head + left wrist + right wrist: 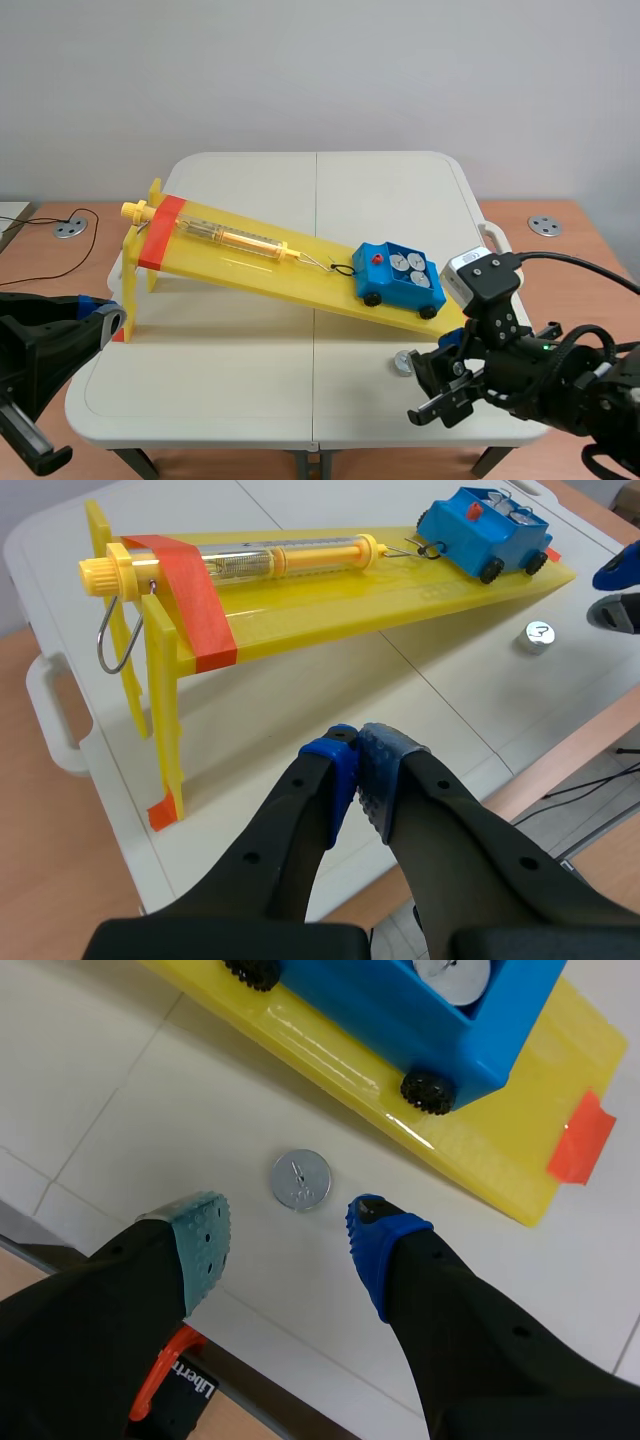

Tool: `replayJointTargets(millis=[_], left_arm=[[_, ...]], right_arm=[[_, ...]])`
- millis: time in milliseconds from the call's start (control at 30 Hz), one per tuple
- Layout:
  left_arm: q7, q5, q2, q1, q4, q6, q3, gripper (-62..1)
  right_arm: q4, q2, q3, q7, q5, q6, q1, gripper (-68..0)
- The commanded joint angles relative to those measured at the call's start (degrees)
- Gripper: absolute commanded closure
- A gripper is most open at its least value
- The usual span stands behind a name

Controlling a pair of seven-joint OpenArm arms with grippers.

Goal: Place the four metal weights on the blue cart on the ramp.

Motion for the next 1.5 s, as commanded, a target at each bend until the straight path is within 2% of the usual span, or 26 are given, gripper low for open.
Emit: replayJointTargets(millis=[0, 233, 333, 500, 867, 1167, 1300, 1467], left_arm=[[-6.1, -4.4, 0.1, -1.1, 3.7, -1.4, -0.7, -2.9], [-6.1, -4.4, 0.1, -1.1, 3.7, -1.4, -0.7, -2.9], [-6.1, -4.4, 0.1, -1.1, 3.7, -1.4, -0.7, -2.9], [-6.1, -4.4, 0.1, -1.1, 3.7, -1.4, -0.7, -2.9], [-6.1, -4.4, 0.1, -1.1, 3.7, -1.5, -0.7, -2.9], [-6.1, -4.4, 0.1, -1.1, 3.7, -1.5, -0.7, -2.9], [-6.1, -4.4, 0.1, -1.1, 3.7, -1.5, -0.7, -2.9], [-6.1, -4.4, 0.1, -1.1, 3.7, -1.5, -0.7, -2.9]], right_arm=[[3.1, 0.9, 1.0, 8.4, 0.8, -0.1, 4.3, -28.0], [-1.5, 0.9, -2.2, 11.3, -2.0, -1.0, 7.8, -28.0], [-3.5, 0.3, -3.0, 11.4, -2.4, -2.4, 9.1, -28.0], [-6.4, -1.0, -4.0, 12.3, -3.3, -2.4, 11.2, -27.7], [-8.0, -2.9, -5.9, 12.3, -3.4, -3.1, 11.8, -27.1], [-9.7, -2.9, -6.5, 12.3, -3.4, -3.7, 11.7, -26.3], [-9.9, -2.9, -6.5, 12.3, -3.5, -5.3, 11.7, -26.3], [-10.8, -2.9, -6.5, 12.2, -3.4, -5.2, 11.7, -26.3]])
